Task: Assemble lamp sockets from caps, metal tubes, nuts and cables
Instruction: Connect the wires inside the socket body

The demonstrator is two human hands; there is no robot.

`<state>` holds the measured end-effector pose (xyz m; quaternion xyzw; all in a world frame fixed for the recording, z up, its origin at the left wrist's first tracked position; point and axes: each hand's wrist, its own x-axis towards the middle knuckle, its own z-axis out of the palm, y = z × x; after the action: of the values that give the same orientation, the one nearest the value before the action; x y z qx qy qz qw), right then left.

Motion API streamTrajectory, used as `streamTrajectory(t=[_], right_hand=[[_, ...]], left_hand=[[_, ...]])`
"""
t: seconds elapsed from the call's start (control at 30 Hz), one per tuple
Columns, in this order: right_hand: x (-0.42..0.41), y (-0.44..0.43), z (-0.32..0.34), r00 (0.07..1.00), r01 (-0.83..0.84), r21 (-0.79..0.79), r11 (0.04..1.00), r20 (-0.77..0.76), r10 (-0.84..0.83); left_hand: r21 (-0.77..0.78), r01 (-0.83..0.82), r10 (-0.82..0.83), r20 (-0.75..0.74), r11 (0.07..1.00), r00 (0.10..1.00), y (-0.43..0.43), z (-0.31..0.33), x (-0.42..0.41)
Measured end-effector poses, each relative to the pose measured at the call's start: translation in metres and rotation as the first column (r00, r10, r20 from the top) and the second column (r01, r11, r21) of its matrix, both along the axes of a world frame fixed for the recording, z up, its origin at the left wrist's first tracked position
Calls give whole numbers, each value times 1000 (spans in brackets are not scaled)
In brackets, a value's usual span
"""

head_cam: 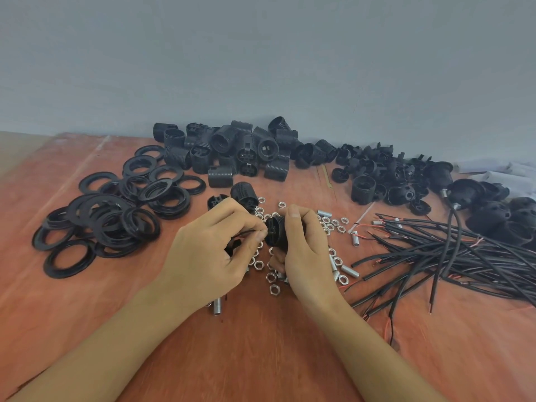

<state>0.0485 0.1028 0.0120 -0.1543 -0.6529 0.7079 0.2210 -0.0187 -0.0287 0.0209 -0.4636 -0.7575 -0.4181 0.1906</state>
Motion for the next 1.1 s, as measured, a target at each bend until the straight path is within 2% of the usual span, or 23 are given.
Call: streamTrajectory(t=[0.07, 0.2, 0.3, 0.43, 0.6, 0.9, 1.1], right_hand=[[0, -1, 1, 1000, 1, -1, 1000, 1, -1], [1, -1, 4, 999, -31, -122, 992, -21, 29], [2, -1, 6, 999, -45, -146, 988, -36, 41], [2, 0, 5, 998, -36, -117, 993, -46, 31], [0, 1, 2, 998, 42, 46, 998, -40, -40], [-1, 1, 1, 996, 40, 38, 998, -75, -37], [-1, 1, 0, 999, 28, 30, 999, -46, -26]], left_hand=[[-2, -4, 4, -13, 1000, 1000, 0, -1, 0], [40, -6, 6, 19, 999, 1000, 2, -2, 1], [55, -27, 25, 43, 998, 999, 2, -2, 1], [51, -16, 14, 44, 999, 999, 2, -1, 1], [25, 32, -32, 32, 999, 999, 2, -2, 0], [70, 55, -60, 74, 996, 995, 3, -4, 2], [37, 45, -47, 52, 998, 998, 4, -5, 1]])
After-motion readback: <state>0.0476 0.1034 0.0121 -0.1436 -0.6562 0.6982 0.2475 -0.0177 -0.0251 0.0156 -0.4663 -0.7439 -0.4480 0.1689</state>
